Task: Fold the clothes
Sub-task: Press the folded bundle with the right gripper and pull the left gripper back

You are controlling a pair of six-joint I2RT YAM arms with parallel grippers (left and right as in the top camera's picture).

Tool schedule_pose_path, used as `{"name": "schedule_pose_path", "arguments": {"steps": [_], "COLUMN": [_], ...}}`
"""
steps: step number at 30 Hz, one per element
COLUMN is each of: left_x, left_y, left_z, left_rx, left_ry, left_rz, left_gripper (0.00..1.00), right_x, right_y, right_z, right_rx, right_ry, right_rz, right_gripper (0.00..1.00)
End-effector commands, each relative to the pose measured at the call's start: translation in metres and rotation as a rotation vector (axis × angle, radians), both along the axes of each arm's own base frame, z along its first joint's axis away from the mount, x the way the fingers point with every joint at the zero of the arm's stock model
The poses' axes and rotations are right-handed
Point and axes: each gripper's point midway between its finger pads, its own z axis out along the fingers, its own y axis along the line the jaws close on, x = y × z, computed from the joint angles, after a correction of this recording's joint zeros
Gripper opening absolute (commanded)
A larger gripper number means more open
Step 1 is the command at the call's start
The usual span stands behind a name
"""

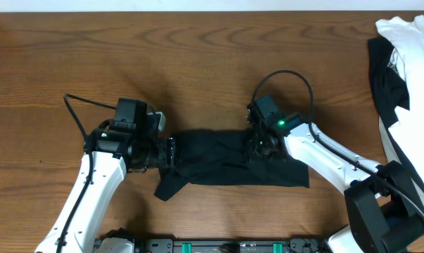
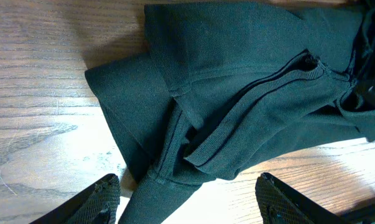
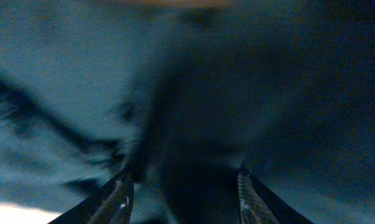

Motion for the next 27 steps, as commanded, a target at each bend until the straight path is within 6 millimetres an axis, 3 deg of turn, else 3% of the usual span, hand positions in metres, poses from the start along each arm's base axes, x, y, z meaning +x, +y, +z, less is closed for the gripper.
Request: {"name": "schedule_pose_path", "arguments": {"steps": [1,6,13,17,21,27], "left_x": [0.001,0.001,0.001,0.001,0.007,0.02], "left_y": [0.003,0.003,0.003,0.006,0.024,0.023], "left_z": [0.0,0.0,-0.001,-0.002,-0.006,-0.01], "left_rx": [0.01,0.01,0.011,0.03,0.135,0.124], "left_ry": [-0.002,-0.002,0.003,0.002,-0.019,-0.037], "left_rz": [0.005,0.004,0.005,0.009,0.056,0.084], "left_gripper": [0.72,0.72,0.73,0.73,0.73,0.79], "right_x": [-0.013,-0.031,-0.044,-0.046,-0.039,-0.034], "right_y": [0.021,0.042,0.05,0.046,0.035,0.028], "right_z": [0.005,0.016,0.023,0.022,0.014,0.01], "right_rx": [0.115,0.263,0.338,0.322,0.238,0.187], "right_ry": [0.027,0.068,0.111,0.12,0.106,0.097], "right_rz": [0.166,0.305,0.355,0.351,0.303,0.263], "right_gripper": [0.52,0.55,0.58,0.59,0.58,0.57]}}
